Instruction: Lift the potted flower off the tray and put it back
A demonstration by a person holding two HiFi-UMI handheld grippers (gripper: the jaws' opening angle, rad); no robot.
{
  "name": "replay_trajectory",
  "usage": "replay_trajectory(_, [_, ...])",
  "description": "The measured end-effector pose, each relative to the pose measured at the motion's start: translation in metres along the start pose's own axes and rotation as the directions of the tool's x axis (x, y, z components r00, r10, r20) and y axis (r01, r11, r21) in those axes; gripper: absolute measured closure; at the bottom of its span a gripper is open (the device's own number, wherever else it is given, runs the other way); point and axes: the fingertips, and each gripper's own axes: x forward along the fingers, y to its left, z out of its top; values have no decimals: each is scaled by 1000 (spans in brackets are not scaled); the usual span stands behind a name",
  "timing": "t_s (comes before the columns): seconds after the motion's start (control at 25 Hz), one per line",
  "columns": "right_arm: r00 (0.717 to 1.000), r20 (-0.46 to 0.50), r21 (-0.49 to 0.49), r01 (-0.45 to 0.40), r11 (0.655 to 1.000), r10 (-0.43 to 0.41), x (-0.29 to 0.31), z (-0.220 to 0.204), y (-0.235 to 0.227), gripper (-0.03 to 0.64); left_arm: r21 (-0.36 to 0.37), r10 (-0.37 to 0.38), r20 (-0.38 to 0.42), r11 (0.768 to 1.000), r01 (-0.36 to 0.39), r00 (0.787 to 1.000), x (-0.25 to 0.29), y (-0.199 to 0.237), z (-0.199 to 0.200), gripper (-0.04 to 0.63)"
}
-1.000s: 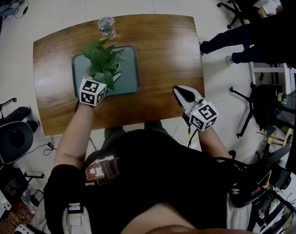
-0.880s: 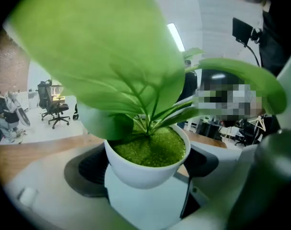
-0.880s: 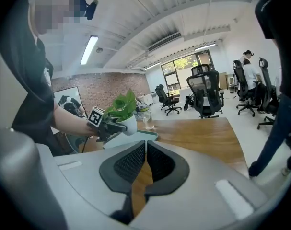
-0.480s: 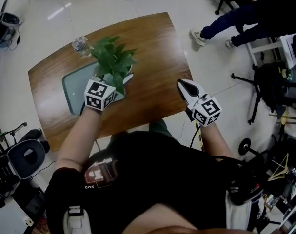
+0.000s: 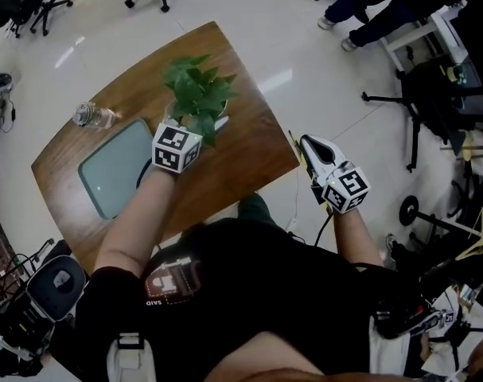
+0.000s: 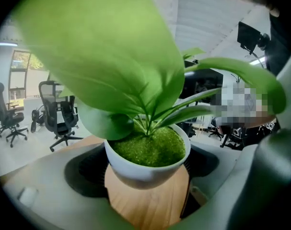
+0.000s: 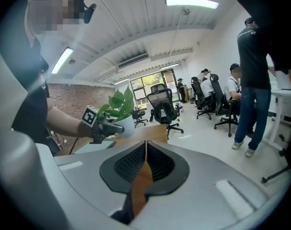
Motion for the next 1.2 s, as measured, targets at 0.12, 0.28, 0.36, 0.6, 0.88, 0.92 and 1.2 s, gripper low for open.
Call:
replay_trajectory(0.12, [998, -5, 29, 56, 998, -56, -26, -11, -25, 592, 21, -22, -20, 1000, 22, 1000, 37, -12, -4, 115])
replay_trajectory(0.28, [994, -12, 53, 110, 993, -109, -59, -20, -67, 592, 37, -12, -44, 999, 14, 999, 90, -23, -10, 115])
replay_trajectory(0.36, [991, -13, 66, 136, 988, -136, -75, -27, -85, 592, 44, -9, -57, 999, 12, 998, 112, -29, -17, 115])
replay_trajectory(0.6, [982, -23, 97, 189, 977, -188, -91, -41, -98, 592, 66, 7, -99, 998, 0, 995, 140, -18, -43, 115])
replay_trajectory(0.88, [977, -25, 123, 212, 970, -210, -103, -54, -110, 592, 27, -1, -100, 1000, 3, 995, 152, -17, -57, 115])
replay_trajectory(0.92, [978, -26, 123, 210, 970, -209, -103, -55, -110, 592, 31, -3, -117, 999, 7, 993, 153, -17, -61, 115])
replay_trajectory(1.2, [982, -32, 113, 190, 975, -188, -101, -54, -104, 592, -6, -34, -150, 999, 34, 988, 147, -29, -71, 114])
